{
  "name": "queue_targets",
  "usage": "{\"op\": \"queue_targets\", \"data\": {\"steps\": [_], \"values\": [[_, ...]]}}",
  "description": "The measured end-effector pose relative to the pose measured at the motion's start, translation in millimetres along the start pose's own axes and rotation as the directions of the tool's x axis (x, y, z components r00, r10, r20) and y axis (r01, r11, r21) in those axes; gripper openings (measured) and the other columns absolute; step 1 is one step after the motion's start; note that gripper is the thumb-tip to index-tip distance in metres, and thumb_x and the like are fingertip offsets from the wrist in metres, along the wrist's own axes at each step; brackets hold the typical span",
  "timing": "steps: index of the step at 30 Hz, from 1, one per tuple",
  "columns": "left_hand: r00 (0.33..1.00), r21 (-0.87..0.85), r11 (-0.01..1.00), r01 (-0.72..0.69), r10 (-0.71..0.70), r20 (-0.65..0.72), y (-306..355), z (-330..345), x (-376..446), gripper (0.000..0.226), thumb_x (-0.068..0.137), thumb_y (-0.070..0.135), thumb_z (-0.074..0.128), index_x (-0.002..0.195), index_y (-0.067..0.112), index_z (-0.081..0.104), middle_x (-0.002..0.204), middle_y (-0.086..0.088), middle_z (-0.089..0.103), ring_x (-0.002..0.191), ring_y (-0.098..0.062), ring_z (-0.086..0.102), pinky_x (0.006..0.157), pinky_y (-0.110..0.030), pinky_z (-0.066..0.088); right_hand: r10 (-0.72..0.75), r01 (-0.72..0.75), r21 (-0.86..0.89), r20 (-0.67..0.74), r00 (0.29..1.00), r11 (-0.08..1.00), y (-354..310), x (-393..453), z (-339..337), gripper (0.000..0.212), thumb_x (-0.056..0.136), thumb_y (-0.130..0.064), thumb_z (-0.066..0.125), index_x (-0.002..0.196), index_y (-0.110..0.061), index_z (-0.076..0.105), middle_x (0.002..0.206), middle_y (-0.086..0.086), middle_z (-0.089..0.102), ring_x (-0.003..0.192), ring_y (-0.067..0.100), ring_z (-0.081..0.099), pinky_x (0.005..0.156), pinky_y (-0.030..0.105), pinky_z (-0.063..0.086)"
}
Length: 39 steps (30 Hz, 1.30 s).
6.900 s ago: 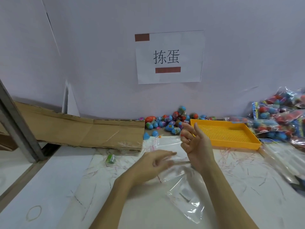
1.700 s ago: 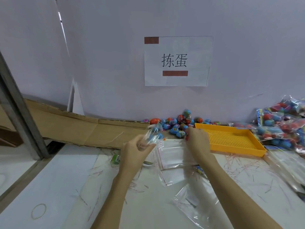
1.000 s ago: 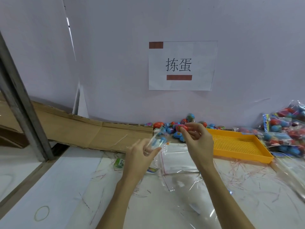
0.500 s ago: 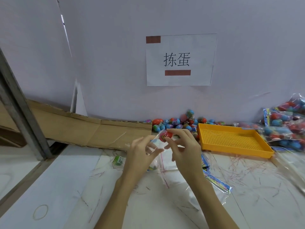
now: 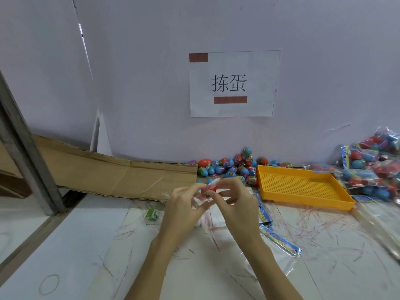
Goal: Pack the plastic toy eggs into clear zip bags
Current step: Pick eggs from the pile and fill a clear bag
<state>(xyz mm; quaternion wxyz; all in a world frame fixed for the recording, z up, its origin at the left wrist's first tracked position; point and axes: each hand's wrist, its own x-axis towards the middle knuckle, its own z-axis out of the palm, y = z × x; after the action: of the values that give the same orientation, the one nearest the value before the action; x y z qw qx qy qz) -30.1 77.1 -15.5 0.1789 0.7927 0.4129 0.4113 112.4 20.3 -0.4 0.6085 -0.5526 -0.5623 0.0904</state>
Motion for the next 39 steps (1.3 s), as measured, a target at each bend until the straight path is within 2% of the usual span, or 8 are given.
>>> {"op": "queue_targets", "data": {"steps": [5,12,18,23,28,30,33,39], "values": [[0.999,0.065,0.997,-0.036,0.038,-0.016,0.2,1.9,-1.4,0.039,0.089,0.041,0.077,0.126,0.030,0.070,0.096,0.018,0.066,0.103,-0.004,0.048,0.076,-0.008,0.033,0.006,-0.006,0.011,0.023,1.000,1.000,0.7,-2.9,0.1,0.018,0.085,-0.025,0.081,0.095,-0.031,0.068,0.085,-0.029,0.068,0.086,-0.007,0.067,0.066,0.006,0.049],[1.000,0.093,0.995,-0.018,0.016,0.019,1.3,2.2,-0.9,0.040,0.092,0.038,0.075,0.130,0.031,0.067,0.088,0.018,0.062,0.102,-0.009,0.050,0.083,-0.025,0.042,0.000,0.002,-0.049,0.046,0.999,0.999,0.7,-2.8,-0.4,0.017,0.087,-0.026,0.080,0.091,-0.035,0.066,0.080,-0.034,0.067,0.088,-0.007,0.066,0.069,0.008,0.049],[0.999,0.109,0.994,-0.020,0.017,0.029,6.1,-0.5,-2.2,0.041,0.092,0.036,0.076,0.131,0.031,0.066,0.088,0.022,0.056,0.099,-0.005,0.046,0.078,-0.009,0.032,-0.040,0.042,-0.114,0.019,0.999,0.993,-2.6,-6.8,4.3,0.023,0.086,-0.019,0.081,0.096,-0.032,0.065,0.084,-0.031,0.063,0.089,-0.010,0.063,0.069,0.005,0.048],[1.000,0.053,0.999,-0.007,0.005,0.023,9.9,-0.7,-1.6,0.049,0.090,0.054,0.066,0.133,0.030,0.064,0.100,0.011,0.072,0.096,-0.007,0.054,0.088,-0.028,0.050,-0.095,0.073,-0.209,-0.098,0.991,0.975,0.7,-8.1,10.3,0.027,0.086,-0.010,0.079,0.112,-0.015,0.073,0.106,-0.001,0.072,0.088,0.004,0.066,0.076,0.003,0.049],[0.998,0.052,0.998,0.028,-0.031,0.057,12.6,-2.3,-0.3,0.062,0.087,0.063,0.056,0.140,0.031,0.059,0.111,0.009,0.072,0.103,-0.009,0.059,0.088,-0.029,0.056,-0.130,0.099,-0.279,-0.093,0.987,0.955,1.9,-6.2,11.4,0.028,0.086,-0.008,0.078,0.113,-0.012,0.074,0.114,0.004,0.070,0.098,0.013,0.067,0.083,0.011,0.052],[0.999,0.067,0.998,-0.005,0.002,0.048,11.8,-3.1,-0.9,0.052,0.092,0.053,0.064,0.138,0.031,0.061,0.108,0.014,0.069,0.102,-0.010,0.057,0.086,-0.024,0.052,-0.165,0.148,-0.272,-0.042,0.985,0.951,2.1,-5.9,8.4,0.025,0.086,-0.008,0.078,0.110,-0.014,0.075,0.110,-0.002,0.070,0.092,0.001,0.063,0.076,0.002,0.048],[0.998,0.096,0.993,-0.062,0.060,0.028,9.8,-4.6,-2.0,0.036,0.093,0.036,0.074,0.128,0.029,0.067,0.097,0.024,0.060,0.092,-0.009,0.054,0.080,-0.018,0.041,-0.157,0.163,-0.156,0.047,0.986,0.974,1.0,-5.0,2.3,0.028,0.087,-0.007,0.078,0.109,-0.024,0.078,0.102,-0.022,0.067,0.090,-0.009,0.061,0.071,0.006,0.048],[0.998,0.098,0.993,-0.068,0.068,0.006,7.3,-1.0,-0.8,0.022,0.094,0.028,0.074,0.116,0.027,0.069,0.080,0.032,0.050,0.086,-0.010,0.051,0.071,-0.012,0.034,-0.032,0.037,-0.078,0.065,0.997,0.996,-1.6,-5.0,0.4,0.033,0.089,-0.020,0.077,0.102,-0.049,0.069,0.092,-0.039,0.062,0.095,-0.003,0.061,0.068,0.010,0.046]]}}
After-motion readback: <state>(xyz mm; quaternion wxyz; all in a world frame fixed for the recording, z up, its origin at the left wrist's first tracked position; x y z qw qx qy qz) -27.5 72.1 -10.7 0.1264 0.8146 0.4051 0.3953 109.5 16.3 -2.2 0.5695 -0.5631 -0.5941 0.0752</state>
